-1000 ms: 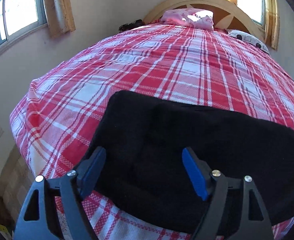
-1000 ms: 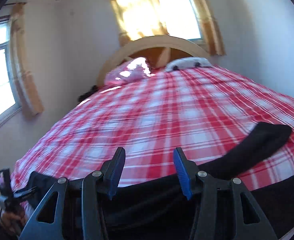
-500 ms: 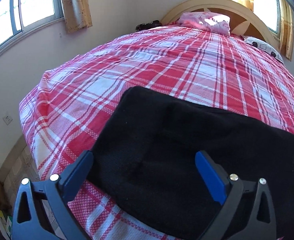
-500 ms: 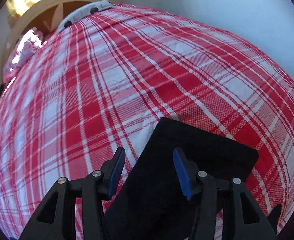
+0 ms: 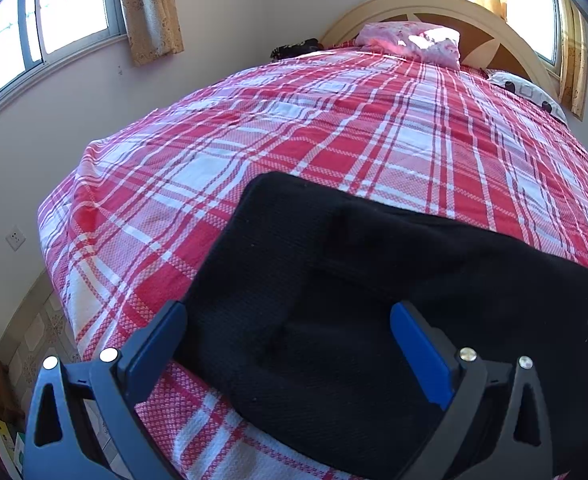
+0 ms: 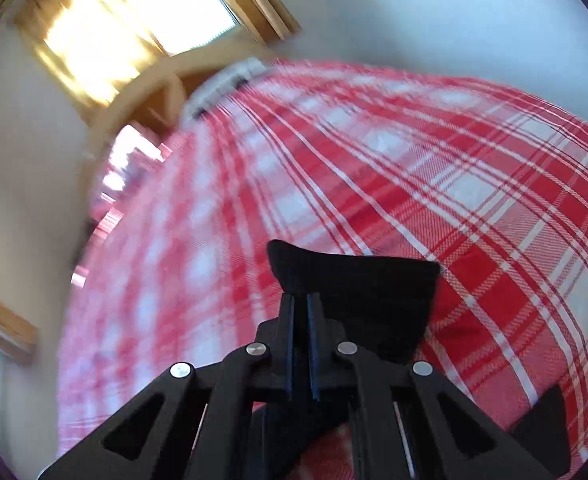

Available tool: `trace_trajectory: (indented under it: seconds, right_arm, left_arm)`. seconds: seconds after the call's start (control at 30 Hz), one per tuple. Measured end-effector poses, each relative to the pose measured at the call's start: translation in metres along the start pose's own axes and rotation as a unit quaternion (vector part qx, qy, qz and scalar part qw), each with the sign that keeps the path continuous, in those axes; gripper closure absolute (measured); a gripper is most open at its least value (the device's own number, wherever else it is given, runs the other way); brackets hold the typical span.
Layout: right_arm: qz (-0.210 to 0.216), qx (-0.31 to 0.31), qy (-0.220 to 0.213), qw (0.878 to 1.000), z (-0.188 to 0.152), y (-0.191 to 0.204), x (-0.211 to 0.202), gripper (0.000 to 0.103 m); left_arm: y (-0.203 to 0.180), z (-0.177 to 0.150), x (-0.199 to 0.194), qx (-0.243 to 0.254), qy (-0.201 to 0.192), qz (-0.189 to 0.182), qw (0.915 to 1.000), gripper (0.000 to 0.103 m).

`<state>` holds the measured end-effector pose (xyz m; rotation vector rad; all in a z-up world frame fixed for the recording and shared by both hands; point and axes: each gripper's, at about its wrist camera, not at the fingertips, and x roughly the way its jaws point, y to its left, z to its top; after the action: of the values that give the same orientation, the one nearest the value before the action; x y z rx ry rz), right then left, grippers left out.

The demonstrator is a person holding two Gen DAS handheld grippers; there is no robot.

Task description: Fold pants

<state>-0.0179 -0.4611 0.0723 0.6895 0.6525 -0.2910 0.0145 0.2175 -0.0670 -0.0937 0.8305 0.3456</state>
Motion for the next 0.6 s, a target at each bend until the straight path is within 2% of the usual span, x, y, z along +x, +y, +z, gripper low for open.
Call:
trace_trajectory:
  seconds: [0.1, 0.17, 0.3, 0.4, 0.47, 0.6]
  right_arm:
    - [0.097, 0.066, -0.055, 0.992, -0.017, -0.035, -0.071, 0.097]
    - [0.113, 0.091, -0.077, 0.986, -0.033, -0.057, -0.098, 0.097]
    - [0.095, 0.13, -0.093, 0.983, -0.067, -0.109, -0.127, 0.097]
    - [0.109, 0.218, -0.093, 0.965, -0.094, -0.159, -0.125, 0.098]
    - [0.1, 0.255, -0.092, 0.957, -0.11, -0.183, -0.123, 0.098]
    - [0.055, 0.258, -0.078, 0.961, -0.126, -0.19, -0.127, 0.097]
  left_arm:
    - [0.001, 0.001, 0.0, -0.001, 0.004, -0.003, 1.0, 0.0]
    - [0.0, 0.001, 0.0, 0.0, 0.002, -0.001, 1.0, 0.0]
    - [0.0, 0.003, 0.0, -0.002, 0.007, 0.0, 1.0, 0.0]
    - [0.001, 0.004, 0.001, 0.003, 0.013, -0.008, 0.9999, 0.0]
    - [0.003, 0.005, 0.002, 0.007, 0.015, -0.014, 0.9998, 0.0]
    - [0.001, 0.005, 0.002, 0.008, 0.017, -0.012, 0.9997, 0.0]
